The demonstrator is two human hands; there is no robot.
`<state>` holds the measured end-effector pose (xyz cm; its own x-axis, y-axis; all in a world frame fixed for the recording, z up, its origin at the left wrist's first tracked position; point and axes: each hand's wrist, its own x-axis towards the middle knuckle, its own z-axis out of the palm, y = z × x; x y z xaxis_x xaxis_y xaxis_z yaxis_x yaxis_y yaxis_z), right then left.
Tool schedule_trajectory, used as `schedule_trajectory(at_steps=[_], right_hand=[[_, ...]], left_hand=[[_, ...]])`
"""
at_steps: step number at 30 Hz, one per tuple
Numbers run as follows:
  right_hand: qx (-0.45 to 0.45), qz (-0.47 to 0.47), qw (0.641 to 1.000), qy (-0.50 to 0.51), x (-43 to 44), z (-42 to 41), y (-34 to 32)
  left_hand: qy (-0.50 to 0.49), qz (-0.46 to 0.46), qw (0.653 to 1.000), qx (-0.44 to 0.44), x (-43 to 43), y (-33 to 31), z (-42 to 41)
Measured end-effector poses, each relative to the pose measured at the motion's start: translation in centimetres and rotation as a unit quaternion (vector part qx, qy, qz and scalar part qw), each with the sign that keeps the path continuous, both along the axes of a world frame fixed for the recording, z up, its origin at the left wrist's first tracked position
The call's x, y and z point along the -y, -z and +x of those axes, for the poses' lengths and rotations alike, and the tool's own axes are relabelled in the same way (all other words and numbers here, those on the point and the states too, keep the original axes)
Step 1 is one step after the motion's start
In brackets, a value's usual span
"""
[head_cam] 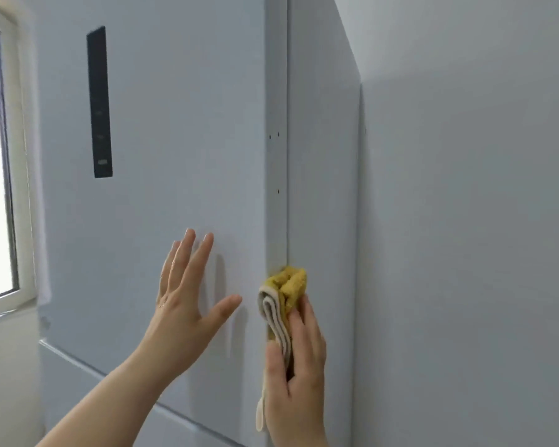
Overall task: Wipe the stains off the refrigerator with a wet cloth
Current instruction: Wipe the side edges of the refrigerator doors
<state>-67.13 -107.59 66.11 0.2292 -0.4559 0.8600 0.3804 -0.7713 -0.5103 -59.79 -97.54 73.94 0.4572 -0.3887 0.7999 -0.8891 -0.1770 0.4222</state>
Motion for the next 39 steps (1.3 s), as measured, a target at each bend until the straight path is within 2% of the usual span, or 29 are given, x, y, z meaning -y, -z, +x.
schedule_trajectory(at_steps=[2,4,6,10,12,19,22,26,28,32,34,36,39], right_hand=[[0.009,-0.059,0.997,0.038,1.0,0.4,0.8],[0.031,-0.080,0.995,0.053,1.8,0.8,0.2],[0.021,-0.070,0.997,0.020,1.8,0.9,-2.3],[-0.054,-0.038,0.994,-0.086,2.4,0.9,-10.9],[-0.033,-0.048,0.993,-0.103,2.9,1.1,-13.6],[0.027,-0.076,0.994,-0.070,1.6,1.1,-9.3],[0.018,-0.117,0.990,-0.075,3.1,1.2,-14.6],[0.010,-0.107,0.992,-0.073,4.2,1.5,-21.3],[0.013,-0.114,0.991,-0.065,4.1,1.7,-20.3],[0.019,-0.148,0.988,-0.042,2.5,1.2,-14.1],[-0.002,-0.144,0.988,-0.048,2.3,1.1,-14.0],[0.009,-0.148,0.988,-0.049,2.8,1.3,-16.7],[0.005,-0.114,0.991,-0.067,3.5,1.2,-24.5]], left_hand=[[-0.023,0.031,0.999,0.018,0.2,-0.6,0.4],[-0.040,0.044,0.998,0.020,0.5,-0.9,0.6],[-0.047,0.051,0.997,0.018,0.5,-1.0,0.6],[-0.059,0.068,0.996,0.019,0.2,-1.3,0.7],[-0.061,0.072,0.995,0.027,0.2,-1.4,0.6],[-0.052,0.062,0.996,0.033,0.3,-1.5,0.6],[-0.052,0.071,0.996,0.018,0.2,-1.6,0.4],[-0.039,0.064,0.997,0.009,0.1,-1.5,0.5],[-0.032,0.056,0.998,0.013,0.2,-1.6,0.3],[-0.039,0.050,0.998,0.005,0.2,-1.7,0.2],[-0.046,0.050,0.998,-0.006,0.3,-1.7,0.3],[-0.045,0.040,0.998,-0.003,0.4,-1.7,0.5],[-0.047,0.041,0.998,0.003,0.2,-2.1,0.5]])
